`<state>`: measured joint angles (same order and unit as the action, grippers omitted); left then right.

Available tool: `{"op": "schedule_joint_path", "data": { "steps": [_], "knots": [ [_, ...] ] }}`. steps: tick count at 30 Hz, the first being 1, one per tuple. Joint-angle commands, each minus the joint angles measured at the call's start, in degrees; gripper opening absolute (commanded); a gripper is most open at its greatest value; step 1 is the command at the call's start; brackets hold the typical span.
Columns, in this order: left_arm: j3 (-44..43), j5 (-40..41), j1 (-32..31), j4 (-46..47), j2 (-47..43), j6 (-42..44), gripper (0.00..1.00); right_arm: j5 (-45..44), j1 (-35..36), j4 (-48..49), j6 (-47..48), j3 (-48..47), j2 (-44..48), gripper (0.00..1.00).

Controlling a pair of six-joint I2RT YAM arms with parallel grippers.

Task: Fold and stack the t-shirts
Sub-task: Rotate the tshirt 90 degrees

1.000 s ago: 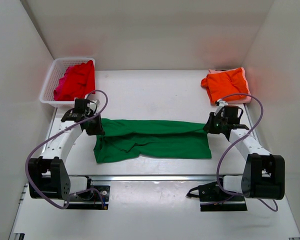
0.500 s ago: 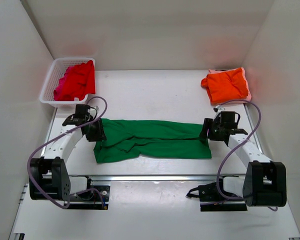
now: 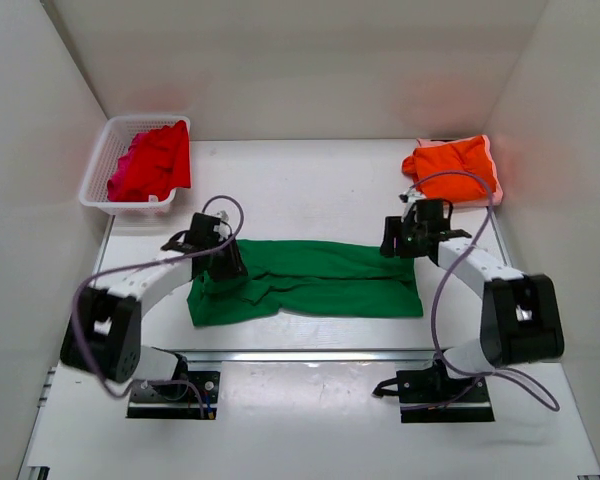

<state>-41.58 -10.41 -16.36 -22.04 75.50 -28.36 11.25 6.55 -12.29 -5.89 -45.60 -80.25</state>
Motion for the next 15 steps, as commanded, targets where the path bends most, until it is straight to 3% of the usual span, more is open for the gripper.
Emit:
{"op": "schedule_joint_path", "data": {
  "steps": [1, 4, 8, 12, 14, 15],
  "knots": [
    [-0.4, 4.6, -1.4, 2.8, 7.1, -4.4, 0.44, 0.0, 2.1, 0.9, -1.7, -0.4, -5.1, 0.54],
    [-6.9, 4.2, -1.0, 1.2, 15.8, -4.0, 0.41, -1.1, 4.3, -2.6, -4.5, 0.2, -7.9, 0.53],
    [-17.4, 4.7, -0.9, -2.4, 26.6, -2.2, 0.39, -2.4, 9.4, -5.4, -11.2, 7.8, -3.9, 0.53],
    [-38.2, 4.4, -1.6, -12.4, 41.5, 2.4, 0.37, -1.5, 13.3, -3.4, -18.1, 18.4, 4.7, 0.52],
    [-55.1, 5.1, -2.3, -18.6, 52.0, 5.3, 0.38, -1.4, 17.1, -0.9, -23.7, 21.3, 9.4, 0.50],
    [-59.5, 5.2, -2.5, -22.7, 54.5, 6.0, 0.37, -1.1, 18.3, -0.2, -24.9, 22.2, 10.5, 0.50]
  ]
}}
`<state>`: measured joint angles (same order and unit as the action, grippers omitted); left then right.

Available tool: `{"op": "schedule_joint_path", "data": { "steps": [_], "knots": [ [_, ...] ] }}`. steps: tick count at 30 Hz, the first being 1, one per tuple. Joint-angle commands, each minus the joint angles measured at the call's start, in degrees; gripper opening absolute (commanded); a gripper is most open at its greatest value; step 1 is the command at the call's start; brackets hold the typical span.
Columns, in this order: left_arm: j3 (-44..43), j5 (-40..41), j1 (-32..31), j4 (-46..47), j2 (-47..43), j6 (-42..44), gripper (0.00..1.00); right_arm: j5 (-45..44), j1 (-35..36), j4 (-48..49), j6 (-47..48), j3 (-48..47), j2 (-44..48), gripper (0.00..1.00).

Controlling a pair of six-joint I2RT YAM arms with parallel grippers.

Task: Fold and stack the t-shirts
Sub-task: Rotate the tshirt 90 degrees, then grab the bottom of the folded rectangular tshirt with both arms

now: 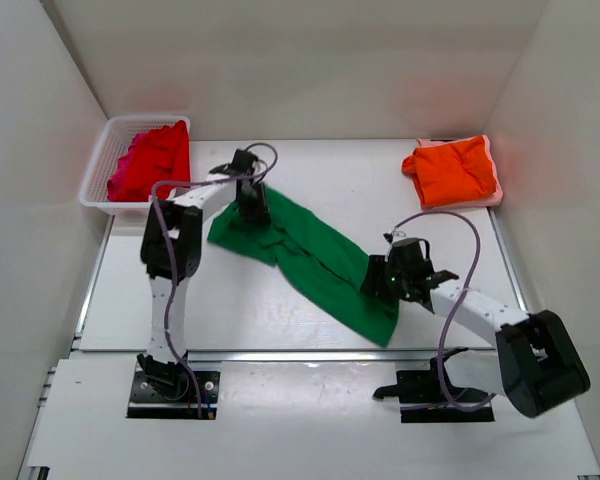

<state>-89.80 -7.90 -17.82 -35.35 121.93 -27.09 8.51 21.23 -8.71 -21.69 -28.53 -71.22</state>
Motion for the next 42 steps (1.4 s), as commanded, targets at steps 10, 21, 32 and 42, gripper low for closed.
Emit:
{"op": "schedule_joint_path", "data": {
  "steps": [10, 21, 32, 42],
  "knots": [
    [-62.1, -1.1, 0.2, -18.2, 37.4, 3.4, 0.36, 5.0, 20.7, 7.1, -19.8, 7.1, -0.2, 0.53],
    [-60.3, -6.4, 2.2, -5.4, 36.2, -2.3, 0.36, 9.4, 36.2, 7.0, -20.2, -2.7, -14.1, 0.54],
    [-70.5, -23.1, 1.9, -7.1, 23.8, -3.4, 0.47, 12.9, 27.5, -0.4, 0.8, -9.9, -9.9, 0.56],
    [27.6, -11.9, -7.8, 2.3, -38.4, -2.4, 0.51, 0.5, 28.4, -3.7, -14.2, -3.5, 3.7, 0.57]
  ]
}}
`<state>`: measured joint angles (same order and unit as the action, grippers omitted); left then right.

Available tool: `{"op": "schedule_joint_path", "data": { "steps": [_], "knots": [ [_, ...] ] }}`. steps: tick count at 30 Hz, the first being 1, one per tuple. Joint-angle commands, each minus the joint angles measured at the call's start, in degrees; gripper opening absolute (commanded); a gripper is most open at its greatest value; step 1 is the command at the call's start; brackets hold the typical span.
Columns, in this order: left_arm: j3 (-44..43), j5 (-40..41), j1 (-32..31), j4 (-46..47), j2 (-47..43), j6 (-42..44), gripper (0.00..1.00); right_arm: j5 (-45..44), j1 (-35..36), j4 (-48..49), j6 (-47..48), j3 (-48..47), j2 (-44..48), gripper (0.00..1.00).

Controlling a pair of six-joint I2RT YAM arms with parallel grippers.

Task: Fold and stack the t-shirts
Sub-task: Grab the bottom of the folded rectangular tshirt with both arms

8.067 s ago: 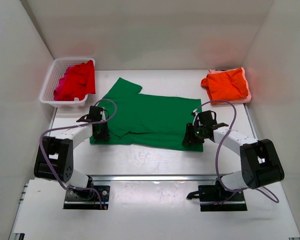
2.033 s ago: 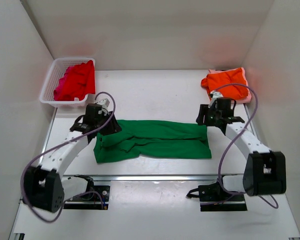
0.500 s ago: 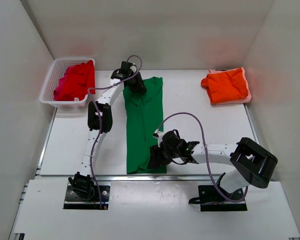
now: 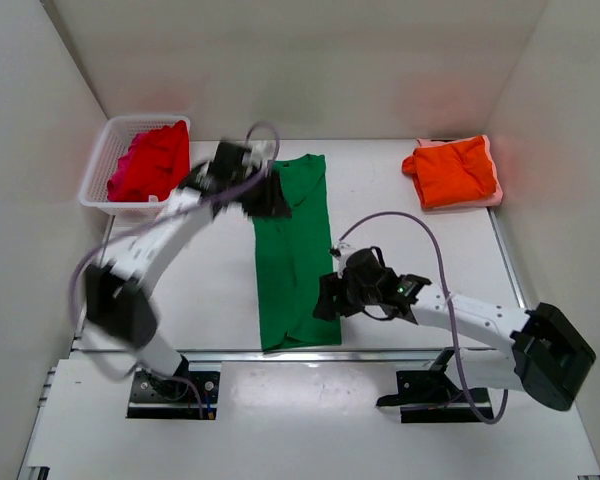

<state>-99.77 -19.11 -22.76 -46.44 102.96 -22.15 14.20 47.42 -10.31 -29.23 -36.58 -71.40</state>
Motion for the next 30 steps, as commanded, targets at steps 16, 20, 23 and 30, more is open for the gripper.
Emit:
{"op": "schedule_joint_path", "data": {
  "steps": [16, 20, 23, 30],
  "knots": [
    [85.9, 1.4, -6.9, 28.9, -61.0, -28.2, 0.54, -8.7, 1.6, 0.4, -17.8, 18.4, 14.8, 0.55],
    [84.4, 2.8, -11.0, 27.2, -58.0, -27.9, 0.54, -8.6, 3.1, 1.9, -18.7, 18.5, 12.9, 0.54],
    [82.4, 3.4, -13.3, 26.4, -53.5, -26.5, 0.55, -8.5, 3.2, 2.4, -18.8, 18.3, 11.9, 0.54],
    [80.5, 4.9, -20.1, 30.3, -43.3, -27.7, 0.55, -8.2, 4.1, 3.3, -19.7, 17.9, 8.7, 0.53]
  ]
}}
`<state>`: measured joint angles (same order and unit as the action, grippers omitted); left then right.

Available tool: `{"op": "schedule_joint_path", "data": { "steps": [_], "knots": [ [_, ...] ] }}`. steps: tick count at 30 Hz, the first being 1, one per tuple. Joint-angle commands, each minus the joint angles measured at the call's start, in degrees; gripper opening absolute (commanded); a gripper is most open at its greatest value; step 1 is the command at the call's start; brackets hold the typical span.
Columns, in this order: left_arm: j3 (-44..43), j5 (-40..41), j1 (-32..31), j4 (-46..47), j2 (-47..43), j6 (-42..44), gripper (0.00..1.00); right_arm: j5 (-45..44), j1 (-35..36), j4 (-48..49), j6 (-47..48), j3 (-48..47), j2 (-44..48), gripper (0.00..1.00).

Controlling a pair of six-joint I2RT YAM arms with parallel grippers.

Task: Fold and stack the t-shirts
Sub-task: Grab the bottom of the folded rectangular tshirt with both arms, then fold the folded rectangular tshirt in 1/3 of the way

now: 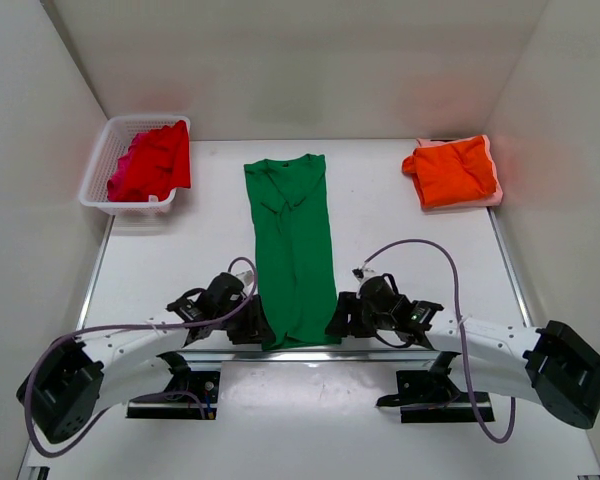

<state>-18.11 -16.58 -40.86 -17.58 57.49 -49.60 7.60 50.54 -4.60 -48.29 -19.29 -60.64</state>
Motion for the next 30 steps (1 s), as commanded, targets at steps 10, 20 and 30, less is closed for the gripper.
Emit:
{"op": "schedule_joint_path", "data": {
  "steps": [10, 20, 30],
  "knots": [
    [-3.1, 3.0, -3.5, -2.3, 4.2, 3.1, 0.00, 1.0, 7.1, -1.8, -1.5, 1.8, -6.2, 0.01],
    [-1.1, 1.6, -2.5, -14.5, -4.9, 5.7, 0.00, 7.8, 4.4, -11.1, 2.2, 1.5, 4.3, 0.00],
    [-13.7, -2.6, 6.1, -17.1, 1.2, 13.6, 0.00, 19.5, -8.8, -17.3, 16.2, -10.6, -1.2, 0.00]
  ]
}}
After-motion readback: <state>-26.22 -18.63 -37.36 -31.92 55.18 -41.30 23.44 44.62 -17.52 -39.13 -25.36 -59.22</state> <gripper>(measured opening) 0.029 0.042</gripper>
